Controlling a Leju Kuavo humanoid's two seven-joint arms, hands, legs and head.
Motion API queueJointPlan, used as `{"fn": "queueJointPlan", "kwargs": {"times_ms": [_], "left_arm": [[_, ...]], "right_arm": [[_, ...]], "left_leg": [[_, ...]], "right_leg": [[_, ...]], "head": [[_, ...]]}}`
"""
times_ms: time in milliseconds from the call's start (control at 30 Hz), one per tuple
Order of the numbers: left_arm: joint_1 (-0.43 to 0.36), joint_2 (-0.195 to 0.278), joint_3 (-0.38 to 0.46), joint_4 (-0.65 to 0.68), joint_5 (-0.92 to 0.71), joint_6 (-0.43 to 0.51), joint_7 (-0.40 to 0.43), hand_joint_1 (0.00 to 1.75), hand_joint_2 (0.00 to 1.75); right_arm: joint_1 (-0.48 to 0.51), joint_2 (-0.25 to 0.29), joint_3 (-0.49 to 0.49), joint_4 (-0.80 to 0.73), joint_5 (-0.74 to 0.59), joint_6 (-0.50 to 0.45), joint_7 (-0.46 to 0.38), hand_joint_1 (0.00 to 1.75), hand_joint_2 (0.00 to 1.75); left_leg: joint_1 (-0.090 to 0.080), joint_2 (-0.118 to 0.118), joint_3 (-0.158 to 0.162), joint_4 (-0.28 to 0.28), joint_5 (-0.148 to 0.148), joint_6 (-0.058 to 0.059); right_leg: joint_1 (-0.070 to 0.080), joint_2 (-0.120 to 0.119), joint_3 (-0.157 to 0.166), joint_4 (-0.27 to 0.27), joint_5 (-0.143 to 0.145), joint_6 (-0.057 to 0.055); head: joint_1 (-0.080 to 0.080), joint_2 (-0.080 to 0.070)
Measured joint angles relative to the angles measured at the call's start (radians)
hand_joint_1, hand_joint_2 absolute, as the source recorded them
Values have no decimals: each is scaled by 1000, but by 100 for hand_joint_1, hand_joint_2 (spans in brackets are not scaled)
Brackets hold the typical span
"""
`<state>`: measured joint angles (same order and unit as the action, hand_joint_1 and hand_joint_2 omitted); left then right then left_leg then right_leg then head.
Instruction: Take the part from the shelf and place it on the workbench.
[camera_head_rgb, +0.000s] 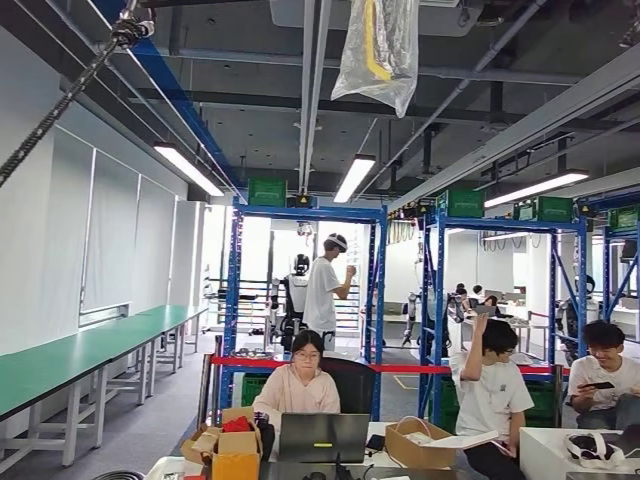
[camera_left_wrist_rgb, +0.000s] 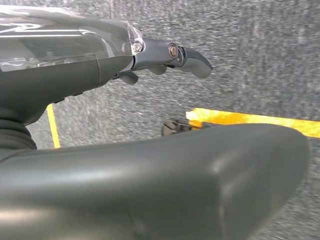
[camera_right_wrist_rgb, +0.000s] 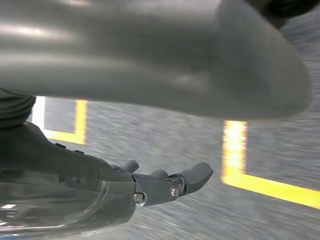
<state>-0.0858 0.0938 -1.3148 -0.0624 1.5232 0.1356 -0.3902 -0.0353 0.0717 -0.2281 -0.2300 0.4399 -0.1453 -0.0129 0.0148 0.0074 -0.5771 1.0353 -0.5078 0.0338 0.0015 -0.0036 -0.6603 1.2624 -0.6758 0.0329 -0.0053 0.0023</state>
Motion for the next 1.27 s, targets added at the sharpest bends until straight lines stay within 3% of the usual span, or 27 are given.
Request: {"fn": "queueJointPlan", "kwargs": {"times_ms": [33,67,100,167,200,267,333,367,400,467,500,533,567,633,667,733,767,833,900,967,1033,1067,1100,1200,1267], "left_arm": [[0,0,-4,0,0,0,2,0,0],[-1,0,-8,0,0,0,4,0,0],[-1,0,-12,0,0,0,5,0,0],[-1,0,-16,0,0,0,6,0,0],[-2,0,-17,0,0,0,6,0,0],[-2,0,-18,0,0,0,7,0,0],[-2,0,-19,1,0,0,7,0,0],[0,0,-19,1,0,0,8,0,0],[2,-2,-20,1,0,-1,8,0,0],[4,-4,-23,1,0,-2,8,0,0],[4,-4,-24,1,0,-3,6,0,0],[2,-4,-25,1,0,-3,5,0,0],[1,-4,-26,1,0,-3,4,0,0],[1,-4,-26,1,0,-4,3,0,0],[0,-4,-27,1,0,-5,3,0,0],[-6,-4,-28,1,0,-8,3,0,0],[-8,-4,-29,1,0,-10,4,0,0],[-6,-6,-29,1,0,-11,10,0,0],[-2,-8,-29,1,0,-11,18,0,0],[-2,-8,-29,1,0,-10,25,0,0],[0,-8,-29,1,0,-10,31,0,0],[0,-8,-29,1,0,-10,33,0,0],[1,-9,-29,1,0,-10,35,0,0],[0,-10,-29,1,0,-9,44,0,0],[-2,-11,-29,1,0,-9,48,0,0]], "right_arm": [[1,0,-7,5,3,1,27,0,0],[1,0,-13,9,6,1,49,0,0],[2,-1,-18,12,8,2,65,0,0],[1,-1,-27,15,10,2,83,0,0],[0,-1,-30,16,10,2,87,0,0],[-1,-1,-35,19,10,2,91,0,0],[0,-1,-41,25,10,2,94,0,0],[1,-2,-44,27,10,2,94,0,0],[2,-2,-46,29,10,2,95,0,0],[3,-3,-50,29,11,5,95,0,0],[4,-3,-52,30,11,7,95,0,0],[3,-3,-53,30,11,9,95,0,0],[2,-3,-55,31,11,10,95,0,0],[1,-2,-57,31,10,15,95,0,0],[1,-2,-58,32,10,19,95,0,0],[2,-2,-58,32,10,28,98,0,0],[2,-1,-59,32,10,33,101,0,0],[2,-2,-62,33,10,42,109,0,0],[3,-4,-67,33,11,53,119,0,0],[6,-5,-72,34,11,62,128,0,0],[7,-5,-75,34,12,66,134,0,87],[7,-6,-76,34,12,68,136,0,131],[7,-6,-78,34,12,70,139,0,175],[6,-9,-84,34,14,71,150,0,175],[5,-11,-87,34,14,71,158,0,175]], "left_leg": [[-2,1,-15,0,12,0],[-3,2,-30,1,24,-1],[-4,3,-45,1,37,-3],[-6,2,-69,1,60,-9],[-6,3,-77,1,71,-14],[-3,3,-84,-5,96,-27],[3,2,-89,-13,108,-38],[5,1,-96,-4,86,-41],[5,0,-105,24,42,-42],[3,-1,-125,136,-72,-40],[2,-1,-130,200,-105,-40],[0,-1,-128,248,-111,-39],[-3,-1,-114,271,-91,-37],[-8,-1,-42,220,-36,-31],[-10,-1,22,150,-27,-27],[-13,-1,135,0,-58,-21],[-15,-1,163,-44,-73,-18],[-14,1,161,-63,-75,-9],[-12,5,149,-63,-59,4],[-12,8,134,-62,-44,10],[-13,8,116,-60,-30,10],[-13,9,109,-59,-25,9],[-13,9,102,-58,-20,8],[-16,9,91,-57,-10,1],[-19,9,84,-53,-8,-3]], "right_leg": [[-2,0,7,30,1,1],[-4,0,27,31,22,2],[-5,0,63,-1,53,1],[-4,3,174,-143,88,-5],[-2,5,228,-223,85,-10],[7,8,283,-315,76,-21],[10,5,272,-325,95,-35],[11,2,262,-328,108,-44],[11,-2,249,-329,122,-53],[15,-7,217,-327,147,-64],[18,-8,199,-323,160,-66],[20,-9,178,-318,171,-67],[22,-10,155,-310,182,-68],[23,-9,107,-290,201,-65],[24,-8,87,-279,208,-62],[27,-9,59,-257,219,-54],[28,-10,50,-250,226,-50],[27,-9,39,-242,237,-40],[22,-3,22,-202,201,-26],[14,0,-17,-86,121,-13],[7,0,-44,21,71,-5],[4,0,-34,27,71,-3],[2,0,-1,-10,89,-2],[2,1,137,-226,157,-12],[4,2,168,-290,165,-17]], "head": [[0,0],[0,0],[0,0],[0,0],[0,0],[0,1],[0,1],[0,1],[0,0],[0,0],[0,0],[0,0],[0,0],[0,0],[0,0],[-1,1],[-1,1],[-1,1],[-1,1],[-1,0],[-1,0],[-1,0],[-1,0],[-1,0],[-1,0]]}}
